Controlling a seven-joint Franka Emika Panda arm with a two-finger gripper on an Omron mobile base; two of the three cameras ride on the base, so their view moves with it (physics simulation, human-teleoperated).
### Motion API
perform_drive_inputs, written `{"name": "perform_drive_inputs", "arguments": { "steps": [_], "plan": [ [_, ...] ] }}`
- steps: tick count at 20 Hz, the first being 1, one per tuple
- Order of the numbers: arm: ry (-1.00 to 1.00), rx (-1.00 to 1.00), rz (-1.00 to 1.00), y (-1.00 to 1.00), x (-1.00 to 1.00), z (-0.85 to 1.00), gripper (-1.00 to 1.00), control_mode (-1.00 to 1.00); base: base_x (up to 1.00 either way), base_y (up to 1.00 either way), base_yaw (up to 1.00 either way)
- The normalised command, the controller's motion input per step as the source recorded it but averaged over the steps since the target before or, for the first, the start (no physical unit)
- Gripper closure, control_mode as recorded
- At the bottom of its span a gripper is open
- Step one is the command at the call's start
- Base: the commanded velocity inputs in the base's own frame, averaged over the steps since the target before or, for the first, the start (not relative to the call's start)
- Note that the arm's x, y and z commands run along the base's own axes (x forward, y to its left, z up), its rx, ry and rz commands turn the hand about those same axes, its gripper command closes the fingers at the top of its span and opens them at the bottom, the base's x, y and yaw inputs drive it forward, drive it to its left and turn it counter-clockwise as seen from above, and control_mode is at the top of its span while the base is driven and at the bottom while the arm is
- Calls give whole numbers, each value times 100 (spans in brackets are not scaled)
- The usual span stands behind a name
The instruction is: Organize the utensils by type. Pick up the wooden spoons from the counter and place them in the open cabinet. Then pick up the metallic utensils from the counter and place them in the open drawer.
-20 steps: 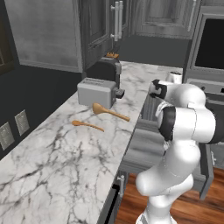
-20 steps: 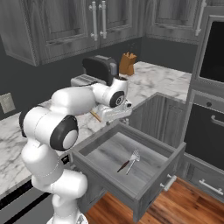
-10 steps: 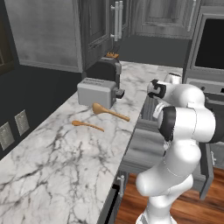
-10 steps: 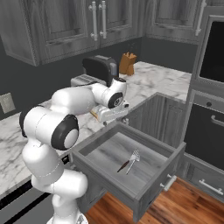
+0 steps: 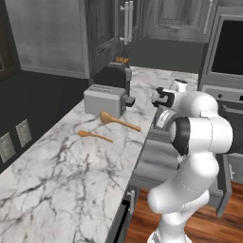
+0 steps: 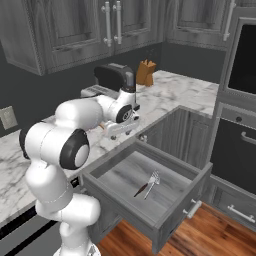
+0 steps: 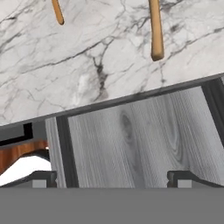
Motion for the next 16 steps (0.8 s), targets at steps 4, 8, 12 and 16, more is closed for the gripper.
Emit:
{"name": "perform_drive_inputs", "arguments": {
  "steps": [4,8,12,16],
  "plan": [
    [-3,0,-2,20,29,0,-100,-100,0,0,0],
    [-7,0,-3,24,29,0,-100,-100,0,0,0],
    [-11,-1,-3,34,26,-4,-100,-100,0,0,0],
    [-9,-1,-1,37,28,-12,-100,-100,0,0,0]
  ]
}}
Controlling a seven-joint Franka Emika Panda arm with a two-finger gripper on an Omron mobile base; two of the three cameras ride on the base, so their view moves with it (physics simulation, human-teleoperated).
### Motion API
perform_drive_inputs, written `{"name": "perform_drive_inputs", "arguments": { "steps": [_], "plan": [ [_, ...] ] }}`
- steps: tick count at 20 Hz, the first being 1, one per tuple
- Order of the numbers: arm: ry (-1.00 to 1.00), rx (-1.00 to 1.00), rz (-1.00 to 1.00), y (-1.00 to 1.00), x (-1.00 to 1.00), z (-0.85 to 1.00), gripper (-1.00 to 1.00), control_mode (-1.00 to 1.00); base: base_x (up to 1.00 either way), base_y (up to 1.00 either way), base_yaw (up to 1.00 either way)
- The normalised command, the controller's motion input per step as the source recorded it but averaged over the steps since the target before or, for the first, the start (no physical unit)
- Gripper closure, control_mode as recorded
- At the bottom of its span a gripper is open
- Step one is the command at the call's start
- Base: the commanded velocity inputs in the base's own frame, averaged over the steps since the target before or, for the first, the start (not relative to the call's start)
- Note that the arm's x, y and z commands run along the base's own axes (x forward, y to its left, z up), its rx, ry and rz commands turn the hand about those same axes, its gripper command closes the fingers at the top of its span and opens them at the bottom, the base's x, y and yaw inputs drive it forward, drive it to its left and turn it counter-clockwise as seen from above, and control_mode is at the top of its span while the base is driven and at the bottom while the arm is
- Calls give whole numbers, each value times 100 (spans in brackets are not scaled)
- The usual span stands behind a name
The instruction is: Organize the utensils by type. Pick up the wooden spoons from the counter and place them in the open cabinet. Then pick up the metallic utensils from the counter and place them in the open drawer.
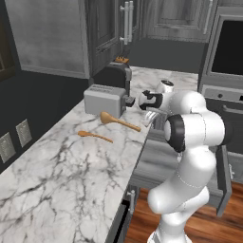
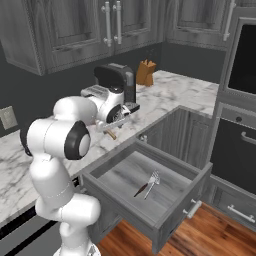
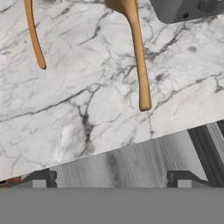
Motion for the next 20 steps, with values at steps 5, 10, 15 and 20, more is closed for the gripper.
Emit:
{"name": "perform_drive_inputs", "arguments": {
  "steps": [5,10,15,20],
  "plan": [
    [-6,-1,-1,33,27,-18,-100,-100,0,0,0],
    [-4,0,-1,25,26,-18,-100,-100,0,0,0],
    [-1,0,0,14,37,-29,-100,-100,0,0,0],
    [0,0,0,1,34,-33,-100,-100,0,0,0]
  ]
}}
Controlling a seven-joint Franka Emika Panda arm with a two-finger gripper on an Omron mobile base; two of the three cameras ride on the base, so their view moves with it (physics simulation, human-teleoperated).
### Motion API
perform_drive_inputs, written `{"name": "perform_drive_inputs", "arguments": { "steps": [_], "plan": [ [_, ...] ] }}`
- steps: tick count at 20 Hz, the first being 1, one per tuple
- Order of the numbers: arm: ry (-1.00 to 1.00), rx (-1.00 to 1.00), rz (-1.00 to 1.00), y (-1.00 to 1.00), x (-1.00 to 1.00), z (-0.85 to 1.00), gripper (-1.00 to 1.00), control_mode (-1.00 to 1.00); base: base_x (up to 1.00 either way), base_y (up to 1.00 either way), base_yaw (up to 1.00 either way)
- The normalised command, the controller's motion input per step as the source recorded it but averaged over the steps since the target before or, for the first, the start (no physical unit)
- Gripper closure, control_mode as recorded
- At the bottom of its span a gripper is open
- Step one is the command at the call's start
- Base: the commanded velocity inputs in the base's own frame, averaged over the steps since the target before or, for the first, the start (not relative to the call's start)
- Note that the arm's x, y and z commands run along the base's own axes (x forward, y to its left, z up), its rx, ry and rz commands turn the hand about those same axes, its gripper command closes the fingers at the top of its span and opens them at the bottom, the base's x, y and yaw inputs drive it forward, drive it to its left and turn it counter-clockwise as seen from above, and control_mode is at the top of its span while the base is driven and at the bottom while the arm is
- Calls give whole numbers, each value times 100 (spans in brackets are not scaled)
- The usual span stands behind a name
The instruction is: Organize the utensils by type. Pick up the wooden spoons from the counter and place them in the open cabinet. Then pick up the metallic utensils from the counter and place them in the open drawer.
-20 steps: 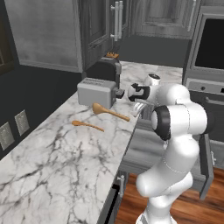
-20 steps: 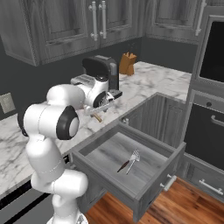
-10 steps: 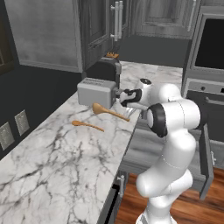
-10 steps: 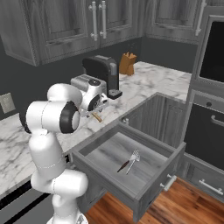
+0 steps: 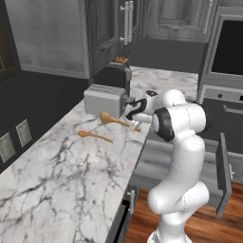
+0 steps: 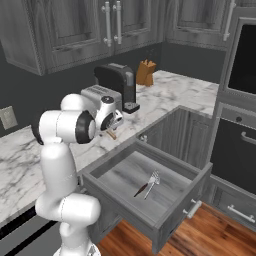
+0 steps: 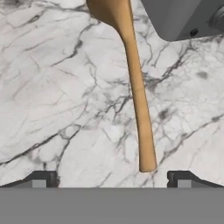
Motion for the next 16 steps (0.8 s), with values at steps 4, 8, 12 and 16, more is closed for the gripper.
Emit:
{"name": "perform_drive_inputs", "arguments": {
  "steps": [4,8,12,16],
  "plan": [
    [0,0,0,1,22,-32,-100,-100,0,0,0],
    [-1,0,0,8,19,-24,-100,-100,0,0,0],
    [0,0,0,3,19,-17,-100,-100,0,0,0],
    [0,0,0,0,23,-13,-100,-100,0,0,0]
  ]
}}
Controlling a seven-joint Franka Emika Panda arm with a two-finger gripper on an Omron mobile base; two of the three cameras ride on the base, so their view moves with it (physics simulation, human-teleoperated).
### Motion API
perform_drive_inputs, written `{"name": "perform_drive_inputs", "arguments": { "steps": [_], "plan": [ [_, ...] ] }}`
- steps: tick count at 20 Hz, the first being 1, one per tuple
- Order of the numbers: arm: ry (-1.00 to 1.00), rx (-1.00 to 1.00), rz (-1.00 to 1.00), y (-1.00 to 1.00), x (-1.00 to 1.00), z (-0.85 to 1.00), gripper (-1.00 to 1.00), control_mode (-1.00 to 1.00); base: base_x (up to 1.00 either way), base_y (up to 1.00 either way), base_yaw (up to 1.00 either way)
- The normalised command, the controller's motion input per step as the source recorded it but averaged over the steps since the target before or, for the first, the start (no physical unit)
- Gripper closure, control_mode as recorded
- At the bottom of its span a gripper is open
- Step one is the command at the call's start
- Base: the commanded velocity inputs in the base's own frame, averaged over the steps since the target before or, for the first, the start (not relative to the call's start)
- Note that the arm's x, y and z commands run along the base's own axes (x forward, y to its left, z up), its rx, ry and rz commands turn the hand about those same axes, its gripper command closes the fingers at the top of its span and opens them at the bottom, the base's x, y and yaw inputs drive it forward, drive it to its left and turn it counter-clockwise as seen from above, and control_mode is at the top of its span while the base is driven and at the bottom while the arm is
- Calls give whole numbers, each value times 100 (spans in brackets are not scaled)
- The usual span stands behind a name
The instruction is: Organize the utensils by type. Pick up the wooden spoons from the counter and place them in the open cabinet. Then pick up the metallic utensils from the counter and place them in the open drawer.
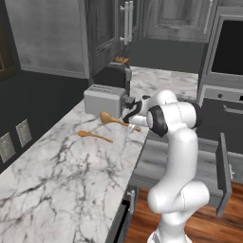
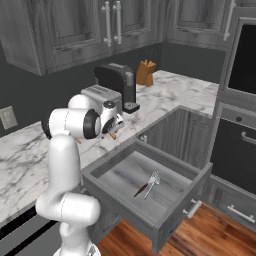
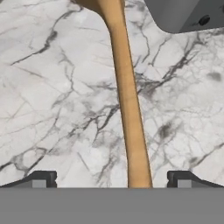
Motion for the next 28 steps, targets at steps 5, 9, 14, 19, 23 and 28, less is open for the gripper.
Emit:
{"name": "perform_drive_inputs", "arguments": {
  "steps": [5,9,14,19,23,28],
  "plan": [
    [0,0,0,0,27,-14,-100,-100,0,0,0],
    [0,0,0,0,31,-15,-100,-100,0,0,0],
    [0,0,0,0,25,-18,-100,-100,0,0,0],
    [0,0,0,1,3,-19,100,-100,0,0,0],
    [0,0,0,0,0,0,100,-100,0,0,0],
    [-1,0,0,2,0,0,100,-100,0,0,0]
  ]
}}
